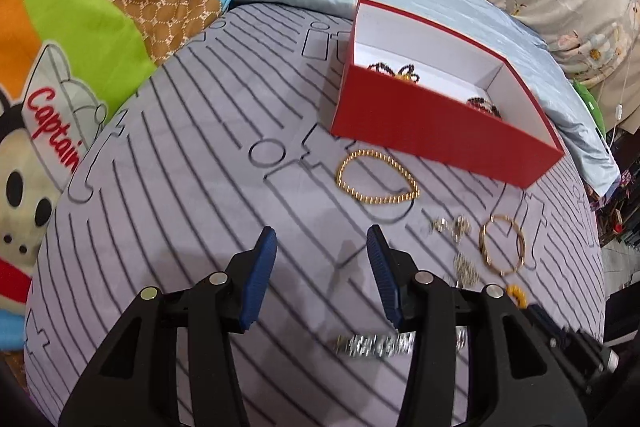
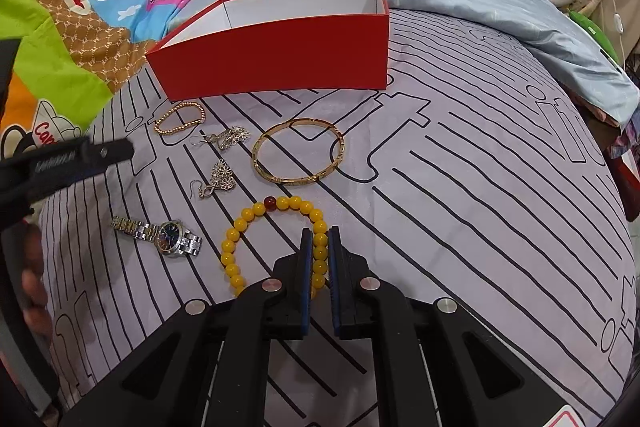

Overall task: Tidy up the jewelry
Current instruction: 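Move both tools back toward the remaining jewelry, then grasp the gold chain with the left tool while the right tool grasps the yellow bead bracelet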

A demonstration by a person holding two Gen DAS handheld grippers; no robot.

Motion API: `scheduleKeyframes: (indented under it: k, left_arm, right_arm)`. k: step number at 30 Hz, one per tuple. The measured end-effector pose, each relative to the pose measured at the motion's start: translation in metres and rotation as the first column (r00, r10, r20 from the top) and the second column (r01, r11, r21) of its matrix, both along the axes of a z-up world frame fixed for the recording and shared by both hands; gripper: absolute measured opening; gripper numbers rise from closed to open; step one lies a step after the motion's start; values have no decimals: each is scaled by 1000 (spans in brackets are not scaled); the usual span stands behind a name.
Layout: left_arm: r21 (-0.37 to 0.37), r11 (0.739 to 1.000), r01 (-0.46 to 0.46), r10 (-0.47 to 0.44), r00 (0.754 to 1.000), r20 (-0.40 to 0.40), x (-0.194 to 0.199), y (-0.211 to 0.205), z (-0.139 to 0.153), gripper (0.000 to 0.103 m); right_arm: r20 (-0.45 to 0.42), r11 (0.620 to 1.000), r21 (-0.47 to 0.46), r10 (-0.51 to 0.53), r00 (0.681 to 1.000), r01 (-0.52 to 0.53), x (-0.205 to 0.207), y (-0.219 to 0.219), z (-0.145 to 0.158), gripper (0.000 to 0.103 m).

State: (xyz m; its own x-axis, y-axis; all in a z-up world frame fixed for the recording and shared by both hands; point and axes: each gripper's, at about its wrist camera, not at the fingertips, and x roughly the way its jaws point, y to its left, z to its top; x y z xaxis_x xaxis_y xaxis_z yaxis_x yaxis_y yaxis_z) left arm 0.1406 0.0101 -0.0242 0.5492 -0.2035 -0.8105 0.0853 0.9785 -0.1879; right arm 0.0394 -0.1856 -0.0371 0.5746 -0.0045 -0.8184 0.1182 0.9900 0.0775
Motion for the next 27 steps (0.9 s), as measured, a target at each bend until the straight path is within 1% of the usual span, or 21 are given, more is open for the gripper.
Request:
scheduleKeyframes:
  k: [3, 7, 10, 12, 13, 15, 17, 18, 19, 20, 23, 27]
  left_arm:
    - [6, 1000, 6, -6, 1000, 5, 19, -9, -1, 45]
    - [25, 1000, 11, -12, 1000, 9, 35, -19, -4, 44]
    - [15, 1000, 17, -17, 1000, 0, 43, -22, -9, 42]
    - [20, 1000, 22, -22, 1000, -3, 46, -24, -13, 38]
    - [33, 999, 22, -22, 1000, 3, 47, -25, -14, 33]
    - [61, 998, 26, -27, 999, 17, 48, -28, -15, 27]
    - [71, 997, 23, -24, 999, 21, 48, -29, -15, 13]
    - [74, 997, 21, -23, 999, 22, 48, -29, -16, 11]
    - [76, 997, 20, -22, 999, 24, 48, -28, -16, 6]
    - [78, 997, 21, -23, 999, 24, 48, -28, -16, 4]
    - [71, 997, 23, -25, 999, 22, 45, -27, -16, 4]
    - [39, 999, 26, -27, 999, 20, 38, -22, -12, 3]
  right_arm:
    - [0, 1000, 5, 0, 1000, 0, 0, -1, 0, 7]
    - [1, 1000, 3, 9, 1000, -9, 1, -1, 0, 7]
    - [2, 1000, 3, 10, 1000, -10, 1, -1, 0, 7]
    - [2, 1000, 4, 10, 1000, -10, 2, -1, 0, 7]
    - [2, 1000, 5, 11, 1000, -11, 2, -1, 0, 7]
    - [2, 1000, 9, 9, 1000, -9, 3, -1, 0, 7]
    - [2, 1000, 9, 8, 1000, -8, 3, 0, 0, 7]
    - [3, 1000, 8, 8, 1000, -8, 3, 0, 0, 7]
    - [2, 1000, 6, 9, 1000, -9, 3, 0, 0, 7]
    - [2, 1000, 5, 9, 1000, -9, 3, 1, 0, 7]
    - [1, 1000, 6, 9, 1000, -9, 4, 1, 0, 7]
    - [-4, 1000, 24, 3, 1000, -3, 4, -1, 0, 7]
